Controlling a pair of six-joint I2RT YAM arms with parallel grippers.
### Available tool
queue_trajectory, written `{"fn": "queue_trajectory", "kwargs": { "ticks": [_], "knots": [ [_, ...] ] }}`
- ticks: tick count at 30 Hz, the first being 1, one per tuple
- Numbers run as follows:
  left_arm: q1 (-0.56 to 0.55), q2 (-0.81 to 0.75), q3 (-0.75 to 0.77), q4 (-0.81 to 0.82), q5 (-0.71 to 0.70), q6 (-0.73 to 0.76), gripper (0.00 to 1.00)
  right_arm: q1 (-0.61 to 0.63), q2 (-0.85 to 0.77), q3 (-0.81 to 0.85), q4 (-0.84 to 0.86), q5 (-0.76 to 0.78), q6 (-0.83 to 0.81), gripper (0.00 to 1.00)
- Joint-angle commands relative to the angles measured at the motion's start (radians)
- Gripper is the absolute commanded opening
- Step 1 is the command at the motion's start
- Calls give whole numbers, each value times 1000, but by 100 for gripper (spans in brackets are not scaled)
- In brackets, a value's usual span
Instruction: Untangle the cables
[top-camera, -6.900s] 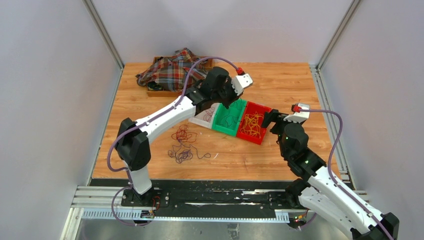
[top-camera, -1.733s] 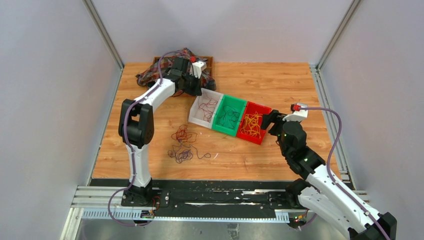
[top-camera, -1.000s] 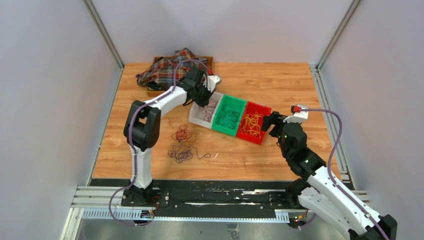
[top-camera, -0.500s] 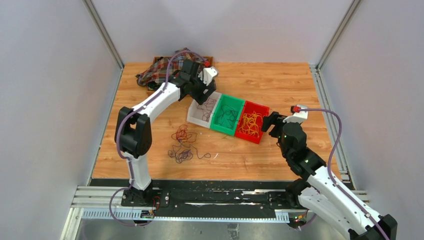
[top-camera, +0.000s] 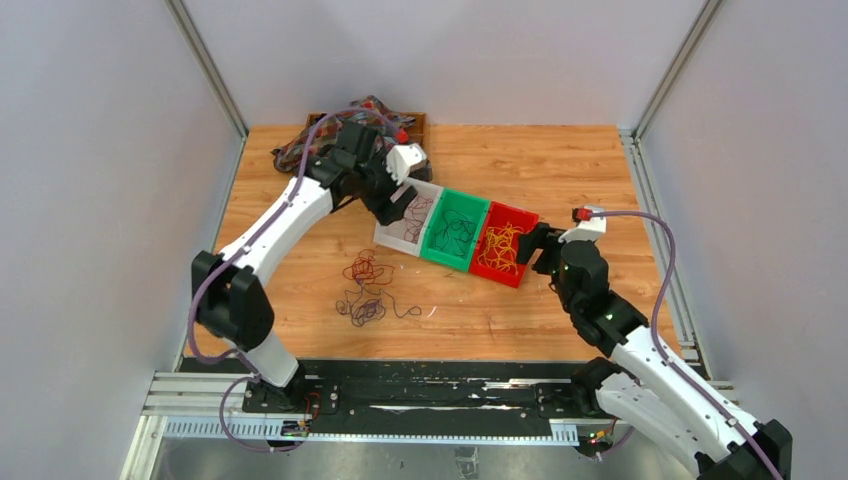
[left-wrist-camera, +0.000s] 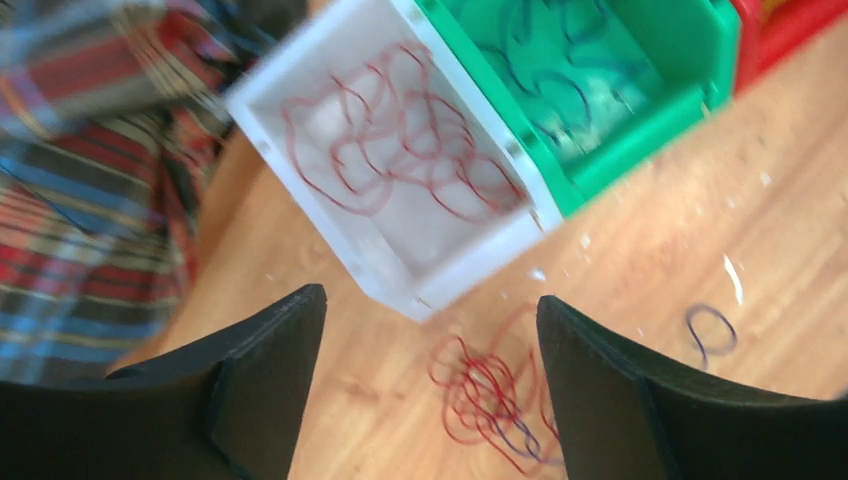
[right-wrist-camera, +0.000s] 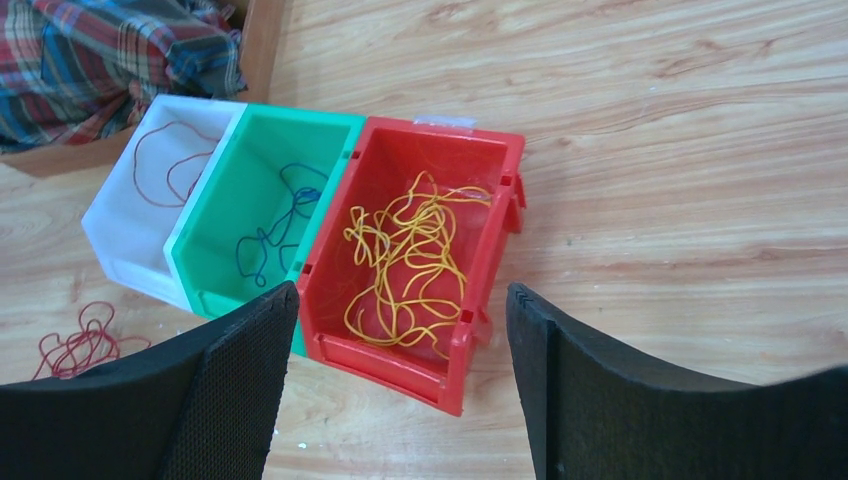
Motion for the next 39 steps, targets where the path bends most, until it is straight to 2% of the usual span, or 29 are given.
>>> {"fn": "queue_trajectory", "kwargs": {
  "ticks": [1,8,13,19,25,31,36,39],
  "knots": [
    [44,-146,-185,-153,93,111,78,-7,47,35,20,-86,16,75],
    [116,-282,-426,-240,135,256,64,42,126,50,56,-123,18,75],
    [116,-372,-552,-260,179,316,64,171,230,62,109,-138,2,74],
    [116,-382,-652,-157,144,266,64,369,476,121,254,-237,-77,74],
    [131,-395,-722,-45,90,221,55,451,747,255,361,-443,-154,74],
    [171,-424,-811,68,32,182,38,478,925,311,467,-506,-147,74],
    [200,-441,-796,53,64,188,16,496,1009,349,501,-541,-146,72],
    [206,-443,-775,36,66,188,8,504,1057,371,506,-551,-143,70]
  ]
}}
